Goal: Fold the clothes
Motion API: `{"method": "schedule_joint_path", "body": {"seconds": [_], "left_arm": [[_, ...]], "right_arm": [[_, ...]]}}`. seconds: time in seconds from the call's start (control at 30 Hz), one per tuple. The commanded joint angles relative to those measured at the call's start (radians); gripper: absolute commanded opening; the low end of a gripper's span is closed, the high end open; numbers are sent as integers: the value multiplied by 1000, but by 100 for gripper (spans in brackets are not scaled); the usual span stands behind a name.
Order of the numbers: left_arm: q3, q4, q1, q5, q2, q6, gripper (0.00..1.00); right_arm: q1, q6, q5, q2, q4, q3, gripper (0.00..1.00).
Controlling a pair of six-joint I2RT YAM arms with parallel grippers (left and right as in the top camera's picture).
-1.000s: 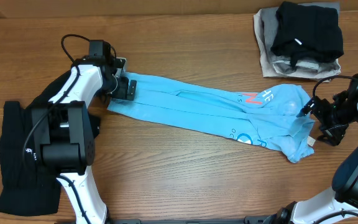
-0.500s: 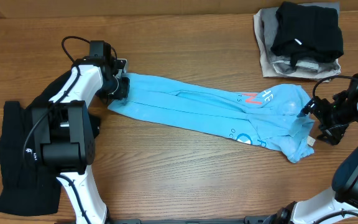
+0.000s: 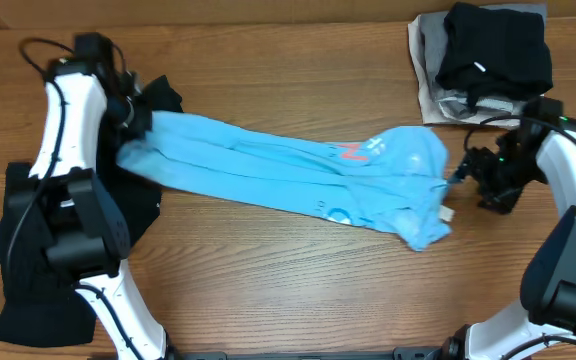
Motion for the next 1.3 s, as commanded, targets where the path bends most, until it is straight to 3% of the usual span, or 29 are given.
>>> {"method": "schedule_joint_path", "body": {"seconds": [0.0, 0.13, 0.23, 0.7, 1.27], "left_arm": [[108, -64, -19, -9, -5, 29, 4], [163, -114, -49, -7, -5, 56, 4], [176, -135, -85, -7, -5, 82, 4], [164, -137, -361, -28, 3, 130, 4], [-71, 34, -564, -2, 4, 132, 4]], "right_arm": [[66, 11, -61, 1, 43, 16, 56], [150, 67, -60, 1, 124, -8, 27], [192, 83, -60, 1, 156, -13, 19], [195, 82, -60, 1, 165, -12, 18], [195, 78, -60, 1, 170, -12, 18]]}}
